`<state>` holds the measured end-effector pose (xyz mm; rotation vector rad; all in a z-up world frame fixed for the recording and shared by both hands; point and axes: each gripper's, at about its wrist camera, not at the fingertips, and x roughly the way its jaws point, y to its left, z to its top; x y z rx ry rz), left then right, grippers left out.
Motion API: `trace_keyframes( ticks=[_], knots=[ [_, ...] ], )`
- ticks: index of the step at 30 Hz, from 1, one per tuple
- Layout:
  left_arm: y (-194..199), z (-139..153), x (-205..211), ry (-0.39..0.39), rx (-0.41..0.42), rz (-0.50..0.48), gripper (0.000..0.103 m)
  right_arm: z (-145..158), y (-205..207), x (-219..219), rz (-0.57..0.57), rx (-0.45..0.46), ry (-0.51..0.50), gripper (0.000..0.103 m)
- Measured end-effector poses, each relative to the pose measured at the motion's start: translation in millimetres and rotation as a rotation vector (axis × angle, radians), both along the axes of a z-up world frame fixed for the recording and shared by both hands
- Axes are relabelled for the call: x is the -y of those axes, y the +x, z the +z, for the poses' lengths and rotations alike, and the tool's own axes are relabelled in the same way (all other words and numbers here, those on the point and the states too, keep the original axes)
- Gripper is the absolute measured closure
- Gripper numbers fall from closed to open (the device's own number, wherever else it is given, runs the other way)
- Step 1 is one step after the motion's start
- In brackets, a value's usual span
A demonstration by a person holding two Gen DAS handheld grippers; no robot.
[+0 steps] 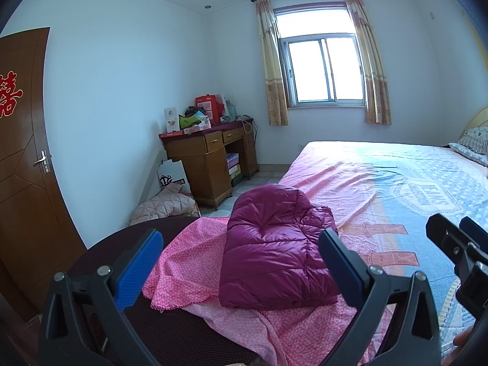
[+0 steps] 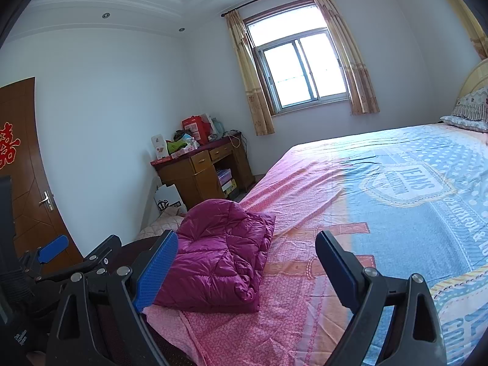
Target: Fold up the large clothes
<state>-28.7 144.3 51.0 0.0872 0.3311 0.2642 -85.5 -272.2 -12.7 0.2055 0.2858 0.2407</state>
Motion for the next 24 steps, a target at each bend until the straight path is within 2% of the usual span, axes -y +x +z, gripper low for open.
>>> trace_keyframes(
  ticks=[8,15,24],
  knots=[
    [1.8,-2.3,-1.0,0.003,-0.009,0.002,0.000,-0.4,-0.2,-0.4,0.000,-0.003,0.001,0.011],
    [10.2,-8.1,-10.7,-0.053,-0.068,0.007,0.000,-4.0,0.4,-1.3,-0.004,-0.013,0.002,0.011],
    [19.5,-12.8,-21.9,-0.068,-0.096,0.016,0.000,-7.6,3.5,-1.4,-0.004,-0.034,0.013,0.011]
  ],
)
